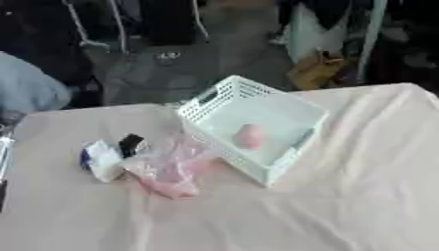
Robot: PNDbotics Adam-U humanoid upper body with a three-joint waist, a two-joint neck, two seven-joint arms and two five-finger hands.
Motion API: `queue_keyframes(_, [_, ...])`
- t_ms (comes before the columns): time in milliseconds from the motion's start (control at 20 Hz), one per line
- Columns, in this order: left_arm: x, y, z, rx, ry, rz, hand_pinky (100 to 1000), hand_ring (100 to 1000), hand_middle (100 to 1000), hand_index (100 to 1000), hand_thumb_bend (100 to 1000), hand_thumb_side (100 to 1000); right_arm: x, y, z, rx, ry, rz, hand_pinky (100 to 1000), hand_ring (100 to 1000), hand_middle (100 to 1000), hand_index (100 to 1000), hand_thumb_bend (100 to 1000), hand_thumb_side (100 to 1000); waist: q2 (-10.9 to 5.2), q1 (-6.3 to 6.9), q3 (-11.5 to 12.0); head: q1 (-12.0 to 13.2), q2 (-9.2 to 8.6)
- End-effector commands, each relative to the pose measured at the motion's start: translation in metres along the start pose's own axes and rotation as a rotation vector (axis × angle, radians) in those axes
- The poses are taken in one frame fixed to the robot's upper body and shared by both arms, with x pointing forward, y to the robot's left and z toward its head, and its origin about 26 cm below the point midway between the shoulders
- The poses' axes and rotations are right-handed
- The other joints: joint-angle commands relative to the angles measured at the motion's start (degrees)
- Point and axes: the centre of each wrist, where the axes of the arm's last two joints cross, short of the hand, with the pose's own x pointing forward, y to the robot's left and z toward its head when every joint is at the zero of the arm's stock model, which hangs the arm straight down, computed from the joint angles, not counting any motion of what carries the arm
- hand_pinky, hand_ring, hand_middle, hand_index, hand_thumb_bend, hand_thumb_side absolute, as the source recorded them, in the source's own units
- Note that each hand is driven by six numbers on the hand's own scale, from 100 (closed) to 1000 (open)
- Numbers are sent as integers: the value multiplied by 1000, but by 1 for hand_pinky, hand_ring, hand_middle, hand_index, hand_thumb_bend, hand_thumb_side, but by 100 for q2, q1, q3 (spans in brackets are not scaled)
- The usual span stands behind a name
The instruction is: Pick up objects on the table and place them in the box.
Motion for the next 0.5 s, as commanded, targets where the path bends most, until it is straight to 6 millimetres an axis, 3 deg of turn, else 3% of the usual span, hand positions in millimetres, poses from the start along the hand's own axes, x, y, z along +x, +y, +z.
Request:
queue_keyframes(50, [2,3,-7,9,-29,-3,671,869,900,915,100,1000,6,1,-8,20,-36,-4,853,927,837,850,100,799,35,-141,8,10,-70])
queue_keyframes(500, [2,4,-7,5,-28,-7,687,874,900,916,100,1000,6,1,-9,15,-38,-4,853,927,837,850,100,800,35,-142,-5,3,-93])
